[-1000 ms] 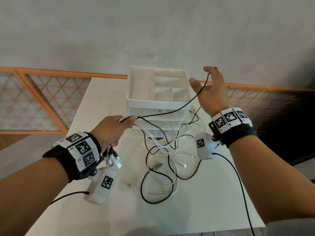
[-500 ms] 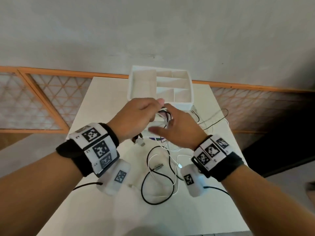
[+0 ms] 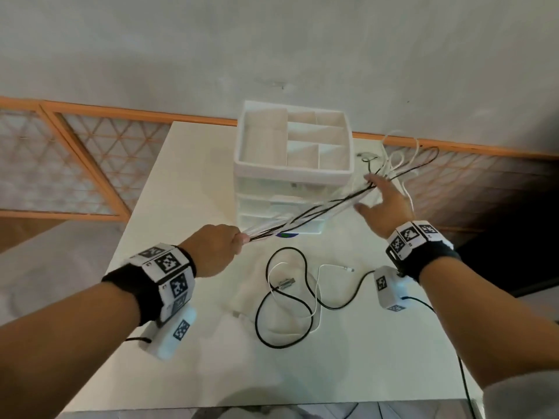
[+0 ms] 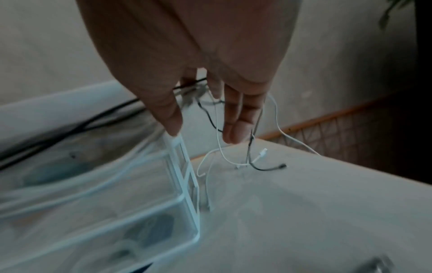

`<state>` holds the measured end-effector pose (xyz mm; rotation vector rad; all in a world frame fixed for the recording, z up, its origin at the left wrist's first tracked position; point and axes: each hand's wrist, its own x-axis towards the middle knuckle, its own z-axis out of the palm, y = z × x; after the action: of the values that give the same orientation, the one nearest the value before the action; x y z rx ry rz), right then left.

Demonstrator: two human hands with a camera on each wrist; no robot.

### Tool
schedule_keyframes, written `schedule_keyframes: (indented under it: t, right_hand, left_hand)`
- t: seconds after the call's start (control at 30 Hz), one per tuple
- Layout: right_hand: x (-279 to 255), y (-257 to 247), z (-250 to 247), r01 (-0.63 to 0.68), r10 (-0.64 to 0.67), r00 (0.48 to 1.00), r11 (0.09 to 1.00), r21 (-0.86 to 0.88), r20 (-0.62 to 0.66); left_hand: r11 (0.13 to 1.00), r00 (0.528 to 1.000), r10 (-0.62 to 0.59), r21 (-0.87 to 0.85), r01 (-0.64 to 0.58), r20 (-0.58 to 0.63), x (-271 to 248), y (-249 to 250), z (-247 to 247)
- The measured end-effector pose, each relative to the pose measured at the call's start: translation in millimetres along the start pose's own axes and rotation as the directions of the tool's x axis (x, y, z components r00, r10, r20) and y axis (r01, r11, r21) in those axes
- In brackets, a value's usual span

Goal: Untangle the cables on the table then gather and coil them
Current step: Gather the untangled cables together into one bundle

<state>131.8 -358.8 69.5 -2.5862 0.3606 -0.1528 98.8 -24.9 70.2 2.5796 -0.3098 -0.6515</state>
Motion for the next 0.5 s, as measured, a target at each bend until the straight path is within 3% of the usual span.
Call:
schedule_keyframes:
  t: [0.2, 0.3, 0.37, 0.4, 0.43, 0.5]
  right_hand:
    - [-17.1, 24.1, 31.4, -0.208, 0.224, 0.941, 0.974, -0.089, 0.255]
    - [-36.1, 7.4, 38.2, -0.243, 0.256, 0.956, 0.964, -0.105, 0.144]
    - [-62.0, -12.5, 51.0, -0.139, 0.138, 0.984, 0.990, 0.004, 0.113]
    - [-77.3, -18.8, 64.0, -0.044, 0.041, 0.985, 0.999, 0.016, 0.169]
    - [-94.7, -24.4, 78.3, 0.066, -0.063, 0.960, 0.998, -0.003, 0.274]
    - [-125.8, -31.4, 105.2, 0.268, -0.163, 0.838, 0.954, -0.133, 0.520]
  left_hand:
    - [0.996, 0.998, -0.010, -0.084, 0.004, -0.062, 2.6, -1.9, 2.8]
    - [0.994, 0.985, -0.075, -0.090, 0.062, -0.158, 5.1, 0.3, 2.1]
    - [0.978, 0.974, -0.123, -0.192, 0.086, -0.189, 7.3, 5.8, 1.8]
    - [0.961, 0.977, -0.131, -0.265, 0.084, -0.166, 8.6, 8.2, 2.6]
    - [0.937, 0.984, -0.129, -0.339, 0.079, -0.126, 9.1, 10.3, 3.6]
    - [0.891, 0.994, -0.097, -0.448, 0.068, -0.042, 7.0, 14.8, 4.8]
